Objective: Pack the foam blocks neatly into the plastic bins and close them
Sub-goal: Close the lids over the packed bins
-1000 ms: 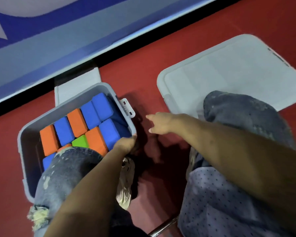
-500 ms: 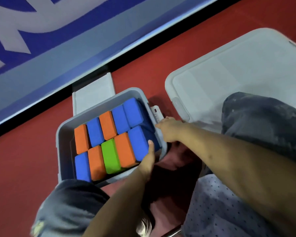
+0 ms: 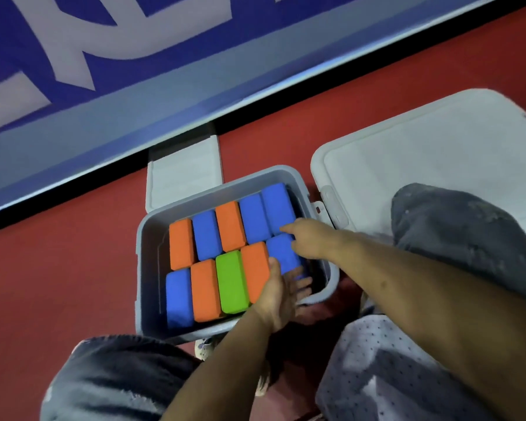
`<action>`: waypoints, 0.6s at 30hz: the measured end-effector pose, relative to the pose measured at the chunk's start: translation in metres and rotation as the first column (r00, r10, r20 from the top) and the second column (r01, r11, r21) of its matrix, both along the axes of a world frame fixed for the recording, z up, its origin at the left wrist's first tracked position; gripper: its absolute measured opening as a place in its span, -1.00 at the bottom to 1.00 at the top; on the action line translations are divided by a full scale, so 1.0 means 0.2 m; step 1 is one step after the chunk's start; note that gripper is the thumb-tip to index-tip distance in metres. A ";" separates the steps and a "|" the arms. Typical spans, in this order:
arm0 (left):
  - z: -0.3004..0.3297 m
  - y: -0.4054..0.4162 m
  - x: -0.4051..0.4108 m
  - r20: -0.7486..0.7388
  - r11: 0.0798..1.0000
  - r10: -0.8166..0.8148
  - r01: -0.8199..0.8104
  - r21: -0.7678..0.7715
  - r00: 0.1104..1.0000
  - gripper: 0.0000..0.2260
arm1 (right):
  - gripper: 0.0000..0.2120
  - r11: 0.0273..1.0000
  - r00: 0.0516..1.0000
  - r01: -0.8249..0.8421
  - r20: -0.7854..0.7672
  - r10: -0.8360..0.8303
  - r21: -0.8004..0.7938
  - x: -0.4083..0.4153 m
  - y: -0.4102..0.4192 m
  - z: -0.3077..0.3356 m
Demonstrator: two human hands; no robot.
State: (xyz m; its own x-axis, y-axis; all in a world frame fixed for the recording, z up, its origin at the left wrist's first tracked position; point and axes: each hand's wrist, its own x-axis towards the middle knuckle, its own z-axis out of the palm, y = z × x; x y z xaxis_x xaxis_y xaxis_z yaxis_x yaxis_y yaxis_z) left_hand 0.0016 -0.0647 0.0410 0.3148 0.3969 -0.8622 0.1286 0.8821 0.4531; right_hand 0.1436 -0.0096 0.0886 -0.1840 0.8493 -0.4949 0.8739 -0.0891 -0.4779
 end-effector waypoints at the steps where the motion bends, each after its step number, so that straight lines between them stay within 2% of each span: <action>1: 0.02 0.00 -0.08 -0.058 0.999 0.032 -0.030 0.025 0.998 -0.21 | -0.52 0.999 0.999 0.029 -0.027 -0.028 0.027 0.00 -0.01 0.04; 5: 0.16 0.02 -0.39 -0.152 0.977 0.167 -0.143 0.159 0.974 -0.22 | -0.52 0.974 0.968 0.217 -0.143 -0.206 0.068 0.06 -0.10 0.20; 7: 0.26 0.04 -0.50 -0.149 0.962 0.197 -0.161 0.222 0.969 -0.25 | -0.58 0.964 0.958 0.264 -0.131 -0.256 0.042 0.07 -0.19 0.26; 12: 0.47 0.06 -0.71 -0.092 0.930 0.184 -0.143 0.338 0.979 -0.31 | -0.60 0.971 0.971 0.238 0.030 -0.238 0.017 0.03 -0.31 0.38; 18: 0.57 0.07 -0.96 -0.061 0.922 0.181 -0.148 0.359 0.982 -0.30 | -0.51 0.981 0.980 0.187 0.065 -0.189 0.043 -0.17 -0.19 0.58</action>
State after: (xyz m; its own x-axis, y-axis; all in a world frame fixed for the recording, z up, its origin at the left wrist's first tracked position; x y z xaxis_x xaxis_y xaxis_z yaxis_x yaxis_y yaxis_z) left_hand -0.1897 -0.0508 0.1555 0.1461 0.7186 -0.6799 0.0504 0.6810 0.7306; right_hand 0.1104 -0.0480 0.2051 0.0141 0.8831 -0.4690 0.8740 -0.2388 -0.4233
